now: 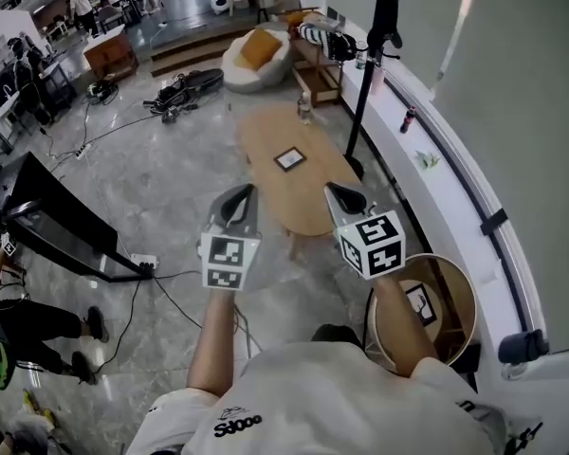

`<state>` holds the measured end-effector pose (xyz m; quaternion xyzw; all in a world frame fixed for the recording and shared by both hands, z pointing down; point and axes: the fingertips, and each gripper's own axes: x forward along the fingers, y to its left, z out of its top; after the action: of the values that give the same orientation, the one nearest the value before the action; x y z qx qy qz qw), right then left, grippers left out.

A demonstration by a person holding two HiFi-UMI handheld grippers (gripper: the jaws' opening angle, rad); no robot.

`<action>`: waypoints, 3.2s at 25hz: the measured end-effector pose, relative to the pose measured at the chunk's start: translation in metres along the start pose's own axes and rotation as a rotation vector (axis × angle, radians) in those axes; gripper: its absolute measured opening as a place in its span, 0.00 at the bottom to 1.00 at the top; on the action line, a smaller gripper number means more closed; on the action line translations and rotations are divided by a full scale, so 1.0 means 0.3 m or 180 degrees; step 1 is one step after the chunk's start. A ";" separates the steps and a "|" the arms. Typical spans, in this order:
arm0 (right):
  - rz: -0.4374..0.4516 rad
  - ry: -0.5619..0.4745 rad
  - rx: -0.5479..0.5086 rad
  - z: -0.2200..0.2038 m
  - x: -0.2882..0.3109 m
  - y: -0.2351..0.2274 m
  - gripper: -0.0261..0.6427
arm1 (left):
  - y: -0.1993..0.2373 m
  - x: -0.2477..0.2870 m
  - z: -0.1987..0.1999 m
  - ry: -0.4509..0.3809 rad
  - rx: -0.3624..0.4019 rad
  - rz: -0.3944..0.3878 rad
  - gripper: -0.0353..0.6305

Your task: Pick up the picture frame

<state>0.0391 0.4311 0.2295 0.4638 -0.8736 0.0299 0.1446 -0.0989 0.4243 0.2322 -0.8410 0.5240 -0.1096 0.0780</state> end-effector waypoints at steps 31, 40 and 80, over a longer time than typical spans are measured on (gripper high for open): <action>0.0065 0.0071 0.0072 0.127 0.783 -0.593 0.04 | 0.382 0.886 -0.068 0.0175 -0.0046 -0.0024 0.07; 0.0080 0.0217 0.0163 0.103 0.980 -0.812 0.04 | 0.435 1.176 -0.106 0.0287 -0.0137 -0.0059 0.07; 0.0140 0.0969 0.0510 -0.151 1.861 -1.250 0.06 | 0.732 2.064 -0.552 0.0952 -0.0195 -0.0556 0.07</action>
<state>0.0615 -0.2212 0.3986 0.4446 -0.8464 0.1725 0.2371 -0.0683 -0.2312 0.4012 -0.8596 0.4578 -0.2239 -0.0363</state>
